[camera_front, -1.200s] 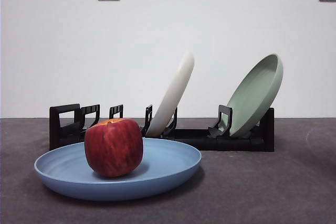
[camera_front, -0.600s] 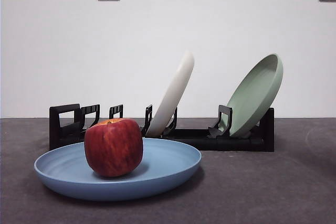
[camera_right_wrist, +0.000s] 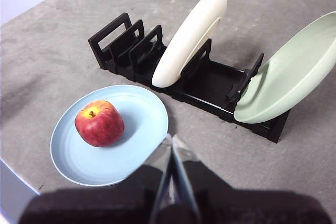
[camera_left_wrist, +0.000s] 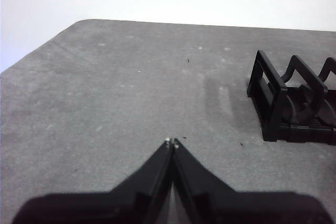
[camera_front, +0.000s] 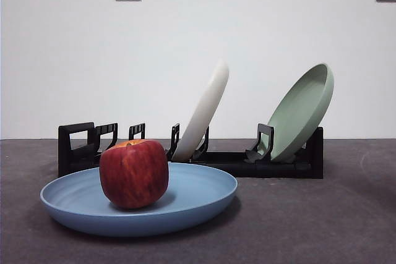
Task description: Take the blue plate from the plate rack,put the plate on the table,take the apple from the table,put the apple in the plate
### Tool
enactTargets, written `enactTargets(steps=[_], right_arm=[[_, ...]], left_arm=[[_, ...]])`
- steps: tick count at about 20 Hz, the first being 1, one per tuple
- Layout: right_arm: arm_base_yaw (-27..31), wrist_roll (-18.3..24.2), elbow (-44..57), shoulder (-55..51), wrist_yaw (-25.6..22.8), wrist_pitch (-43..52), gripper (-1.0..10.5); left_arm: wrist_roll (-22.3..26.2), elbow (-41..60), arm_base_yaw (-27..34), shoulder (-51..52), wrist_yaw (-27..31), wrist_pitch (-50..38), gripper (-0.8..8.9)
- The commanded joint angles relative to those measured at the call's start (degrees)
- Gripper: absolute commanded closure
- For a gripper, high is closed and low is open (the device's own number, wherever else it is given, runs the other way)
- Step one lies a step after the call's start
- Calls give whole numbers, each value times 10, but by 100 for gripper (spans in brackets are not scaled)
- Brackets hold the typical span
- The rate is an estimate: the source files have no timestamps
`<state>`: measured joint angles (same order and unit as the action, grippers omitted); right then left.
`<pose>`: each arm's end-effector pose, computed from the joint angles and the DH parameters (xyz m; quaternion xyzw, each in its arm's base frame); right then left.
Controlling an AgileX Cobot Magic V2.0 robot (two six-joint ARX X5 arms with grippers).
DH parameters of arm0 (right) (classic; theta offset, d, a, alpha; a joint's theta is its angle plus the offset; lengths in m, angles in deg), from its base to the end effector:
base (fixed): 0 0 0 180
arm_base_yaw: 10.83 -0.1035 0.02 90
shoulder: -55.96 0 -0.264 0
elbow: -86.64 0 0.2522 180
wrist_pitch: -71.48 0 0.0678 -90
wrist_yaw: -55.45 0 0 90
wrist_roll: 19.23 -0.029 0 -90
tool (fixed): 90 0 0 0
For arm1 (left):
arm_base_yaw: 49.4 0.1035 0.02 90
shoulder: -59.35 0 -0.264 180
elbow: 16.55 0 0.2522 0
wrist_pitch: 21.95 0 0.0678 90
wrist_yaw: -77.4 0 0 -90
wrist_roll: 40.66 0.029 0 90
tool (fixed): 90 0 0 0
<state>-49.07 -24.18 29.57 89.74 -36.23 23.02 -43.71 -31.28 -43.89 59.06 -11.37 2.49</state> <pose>0.0946 0.0735 0.3088 -0.0343 0.2178 0.2970 0.9291 0.0951 0.0098 0.1509 -0.0297 0.0855 0.0609 0.9940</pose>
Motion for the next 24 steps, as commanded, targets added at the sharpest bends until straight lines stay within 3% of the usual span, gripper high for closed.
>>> enactTargets(steps=[1, 10, 13, 15, 17, 22, 24], right_arm=[[-1, -6, 4, 0, -2, 3, 957], [-1, -2, 4, -2, -2, -3, 946], [18, 65, 4, -18, -4, -4, 946], [61, 101, 9, -22, -2, 5, 946], [137, 107, 30, -33, 9, 31, 946], [314, 88, 174, -110, 153, 195, 946], [346, 71, 227, -144, 168, 229, 946]], left_arm=[[-3, 8, 2, 2, -1, -2, 814], [-3, 8, 2, 2, -1, -2, 815], [-3, 8, 2, 2, -1, -2, 815], [-3, 8, 2, 2, -1, -2, 814], [-3, 8, 2, 2, -1, -2, 815], [-3, 8, 2, 2, -1, -2, 814], [-3, 8, 2, 2, -1, -2, 815]])
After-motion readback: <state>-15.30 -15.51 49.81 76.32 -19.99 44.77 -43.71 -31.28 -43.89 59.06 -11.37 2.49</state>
